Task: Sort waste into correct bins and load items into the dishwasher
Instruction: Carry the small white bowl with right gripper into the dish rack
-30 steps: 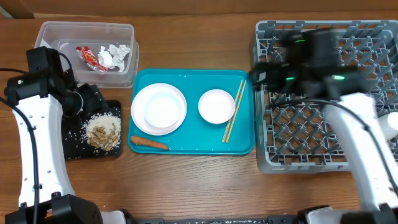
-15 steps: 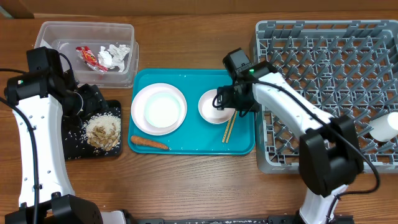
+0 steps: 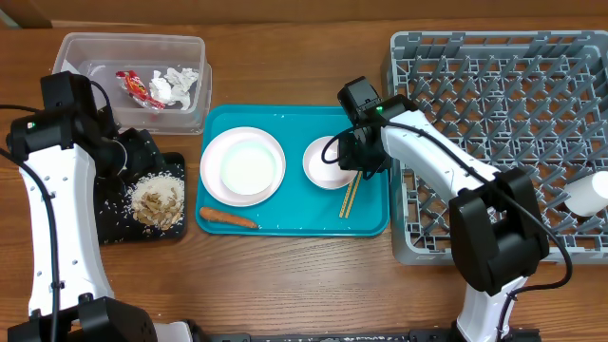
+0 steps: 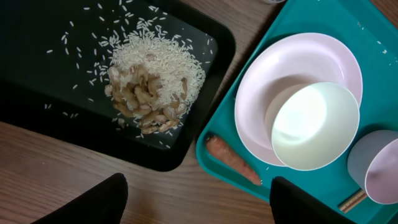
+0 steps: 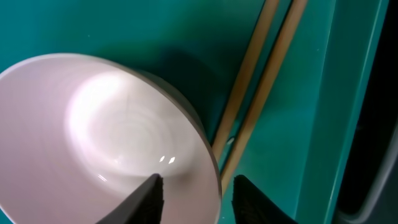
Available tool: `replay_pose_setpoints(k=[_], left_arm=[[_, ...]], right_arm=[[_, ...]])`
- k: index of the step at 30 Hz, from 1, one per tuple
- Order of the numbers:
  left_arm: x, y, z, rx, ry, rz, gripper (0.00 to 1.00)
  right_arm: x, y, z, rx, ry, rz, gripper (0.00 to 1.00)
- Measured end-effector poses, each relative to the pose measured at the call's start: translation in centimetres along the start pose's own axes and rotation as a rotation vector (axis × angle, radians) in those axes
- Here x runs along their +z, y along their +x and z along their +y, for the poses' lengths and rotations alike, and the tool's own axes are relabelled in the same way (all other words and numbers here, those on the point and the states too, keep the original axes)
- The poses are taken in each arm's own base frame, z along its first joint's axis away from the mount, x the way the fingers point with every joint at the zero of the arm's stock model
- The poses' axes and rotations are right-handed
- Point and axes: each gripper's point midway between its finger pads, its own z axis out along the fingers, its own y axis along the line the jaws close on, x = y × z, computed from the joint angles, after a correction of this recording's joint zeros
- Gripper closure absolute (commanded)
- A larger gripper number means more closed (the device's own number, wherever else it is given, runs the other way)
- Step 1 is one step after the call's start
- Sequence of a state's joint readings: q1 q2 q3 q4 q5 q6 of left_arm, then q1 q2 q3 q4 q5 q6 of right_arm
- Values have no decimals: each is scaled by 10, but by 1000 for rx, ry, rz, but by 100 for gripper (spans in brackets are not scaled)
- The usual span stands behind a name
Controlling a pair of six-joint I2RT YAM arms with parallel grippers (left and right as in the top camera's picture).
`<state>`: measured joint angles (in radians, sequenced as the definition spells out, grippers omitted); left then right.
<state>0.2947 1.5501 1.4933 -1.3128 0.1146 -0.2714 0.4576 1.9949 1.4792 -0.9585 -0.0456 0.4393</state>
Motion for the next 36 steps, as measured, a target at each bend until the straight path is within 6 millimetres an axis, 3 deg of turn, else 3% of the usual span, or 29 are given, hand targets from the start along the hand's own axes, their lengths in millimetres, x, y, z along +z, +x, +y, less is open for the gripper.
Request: replay_pose_setpoints(k=[4,8,16,19,21,23,27,28,31,36], left_arm=[[0,0,0,0,0,0,25],[0,0,0,0,0,0,24],[0,0,0,0,0,0,24],[0,0,0,0,0,0,24],[0,0,0,0,-1,1,24],[0,1,0,0,-1,3,24],[0,1,0,-1,-1,4,24],[0,1,0,-1,-2,4,24],[0,1,0,0,-1,4,24],[0,0,0,0,0,0,24]], right_arm=[[4,4,-2,2,6,10,78],[4,2,-1,-2,2,1,96],[2,4,-3,8,6,14,96],[-10,1,-5,8,16,6,96],[-32,-10,-2,-11,13,-45,96],[-69,-28,2,-24,6,-142,96],[-163,-57,-5,-17,32,-419,96],[-190,-61,-14,-2,61,-499,96],[-246,-63,-43,47,174,-668,96],[-287,-68,-112,127,504,-789,96]])
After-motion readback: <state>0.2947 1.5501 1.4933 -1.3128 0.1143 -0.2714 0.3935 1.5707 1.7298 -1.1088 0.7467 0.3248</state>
